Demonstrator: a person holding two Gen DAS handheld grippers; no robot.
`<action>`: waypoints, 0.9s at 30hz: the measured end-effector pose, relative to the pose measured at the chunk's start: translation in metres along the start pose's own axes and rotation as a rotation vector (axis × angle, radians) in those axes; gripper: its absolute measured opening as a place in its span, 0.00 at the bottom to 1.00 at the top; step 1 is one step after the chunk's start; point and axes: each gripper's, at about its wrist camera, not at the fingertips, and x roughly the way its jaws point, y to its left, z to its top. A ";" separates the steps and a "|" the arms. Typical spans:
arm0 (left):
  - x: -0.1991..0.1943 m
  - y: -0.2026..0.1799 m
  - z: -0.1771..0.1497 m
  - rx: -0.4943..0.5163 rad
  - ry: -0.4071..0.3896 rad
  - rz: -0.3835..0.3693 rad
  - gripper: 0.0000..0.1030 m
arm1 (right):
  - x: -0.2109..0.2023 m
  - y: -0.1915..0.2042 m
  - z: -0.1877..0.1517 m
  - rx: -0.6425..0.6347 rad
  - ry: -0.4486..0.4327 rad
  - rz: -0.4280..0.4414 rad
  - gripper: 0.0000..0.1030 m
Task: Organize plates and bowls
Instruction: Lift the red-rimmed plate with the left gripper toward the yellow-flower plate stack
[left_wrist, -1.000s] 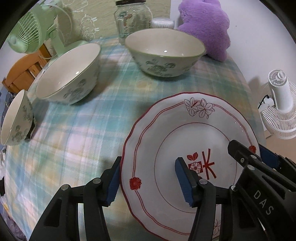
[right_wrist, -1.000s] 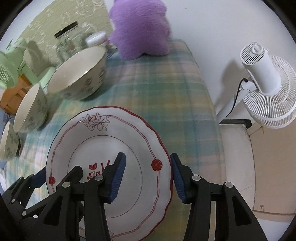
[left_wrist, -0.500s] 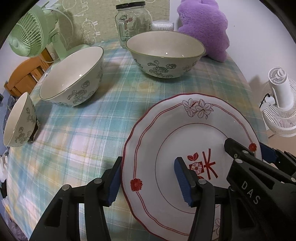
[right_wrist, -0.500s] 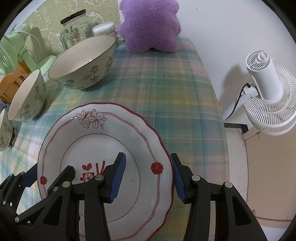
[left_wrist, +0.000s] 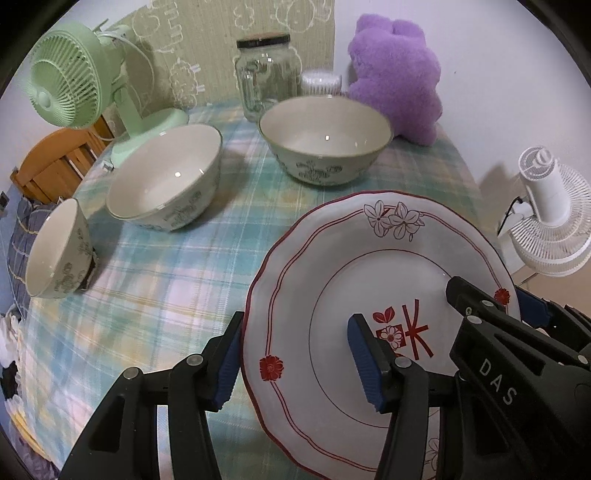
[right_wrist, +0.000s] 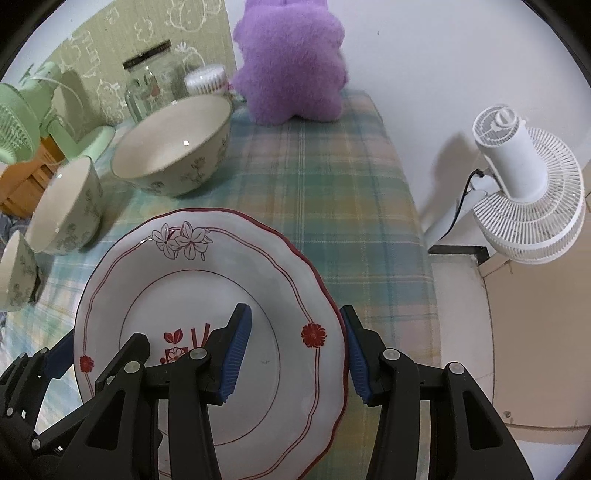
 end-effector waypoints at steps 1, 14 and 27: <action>-0.004 0.000 0.000 0.002 -0.006 -0.002 0.54 | -0.004 0.000 0.000 0.003 -0.004 0.000 0.51; -0.071 0.008 -0.025 0.033 -0.052 -0.050 0.54 | -0.083 0.005 -0.031 0.068 -0.062 -0.038 0.51; -0.104 0.011 -0.077 0.084 -0.048 -0.112 0.54 | -0.132 0.002 -0.096 0.133 -0.073 -0.087 0.51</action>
